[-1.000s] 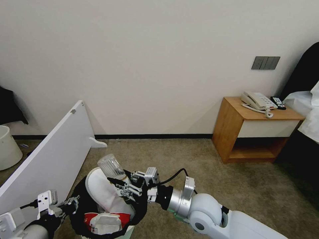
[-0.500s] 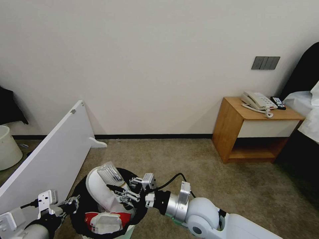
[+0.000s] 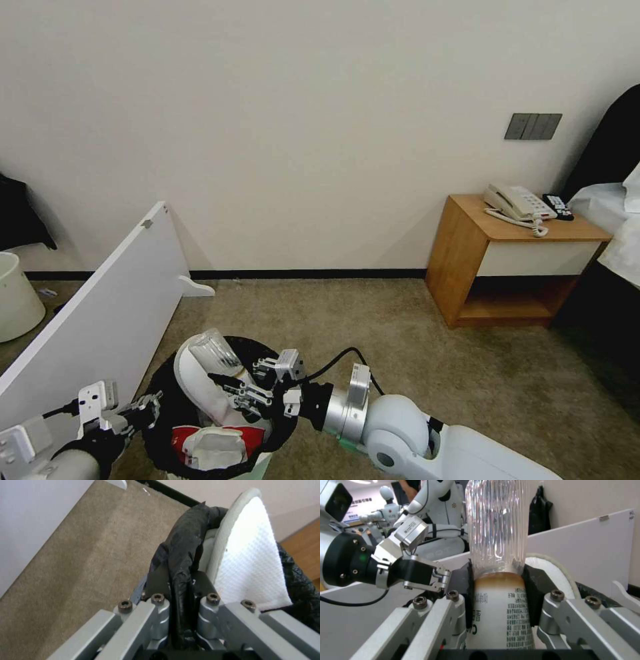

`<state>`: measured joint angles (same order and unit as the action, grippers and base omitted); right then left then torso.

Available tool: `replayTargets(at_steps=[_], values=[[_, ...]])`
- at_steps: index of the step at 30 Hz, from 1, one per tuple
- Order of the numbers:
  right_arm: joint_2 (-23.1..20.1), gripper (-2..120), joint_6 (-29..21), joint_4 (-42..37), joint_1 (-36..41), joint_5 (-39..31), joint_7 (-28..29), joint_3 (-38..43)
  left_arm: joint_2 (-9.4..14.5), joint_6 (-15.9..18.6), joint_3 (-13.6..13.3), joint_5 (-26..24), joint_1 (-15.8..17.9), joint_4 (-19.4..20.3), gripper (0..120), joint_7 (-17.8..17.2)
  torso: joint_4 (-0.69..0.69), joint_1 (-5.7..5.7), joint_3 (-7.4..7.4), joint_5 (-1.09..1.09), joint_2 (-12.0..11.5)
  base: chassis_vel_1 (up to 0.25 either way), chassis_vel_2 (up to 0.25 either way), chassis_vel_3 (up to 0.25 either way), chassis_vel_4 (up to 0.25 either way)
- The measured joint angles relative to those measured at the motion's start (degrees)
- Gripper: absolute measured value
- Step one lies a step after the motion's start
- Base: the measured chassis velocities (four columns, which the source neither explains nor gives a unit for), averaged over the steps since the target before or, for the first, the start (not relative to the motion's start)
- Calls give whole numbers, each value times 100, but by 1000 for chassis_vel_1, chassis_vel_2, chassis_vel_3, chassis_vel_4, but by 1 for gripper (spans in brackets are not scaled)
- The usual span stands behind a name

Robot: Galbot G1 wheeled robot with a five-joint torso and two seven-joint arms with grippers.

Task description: Pick up the trash bin, then pick up the garbage from the floor and place it into the trash bin.

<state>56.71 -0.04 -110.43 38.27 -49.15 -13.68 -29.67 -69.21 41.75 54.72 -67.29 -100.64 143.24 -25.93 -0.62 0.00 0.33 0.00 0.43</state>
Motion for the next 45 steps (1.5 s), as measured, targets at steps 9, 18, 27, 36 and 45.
replayTargets(at_steps=[9,18,27,36,45], values=[[28,27,-8,61,-37,31,42,-51,12,5,14,-61,9,0,6,-8,0,0,0,0,0,0,0,0,0],[51,54,-21,194,-24,156,165,-72,-9,10,-7,-77,0,0,6,-25,0,0,0,0,0,0,0,0,0],[50,82,-43,204,-14,171,199,-71,-17,20,-12,-198,4,0,6,-76,0,0,0,0,0,0,0,0,0],[80,100,-56,215,-31,173,218,-106,-14,37,9,-339,5,0,6,-135,0,0,0,0,0,0,0,0,0],[115,100,-33,168,-34,167,240,-62,-17,40,11,-343,1,0,6,-145,0,0,0,0,0,0,0,0,0]])
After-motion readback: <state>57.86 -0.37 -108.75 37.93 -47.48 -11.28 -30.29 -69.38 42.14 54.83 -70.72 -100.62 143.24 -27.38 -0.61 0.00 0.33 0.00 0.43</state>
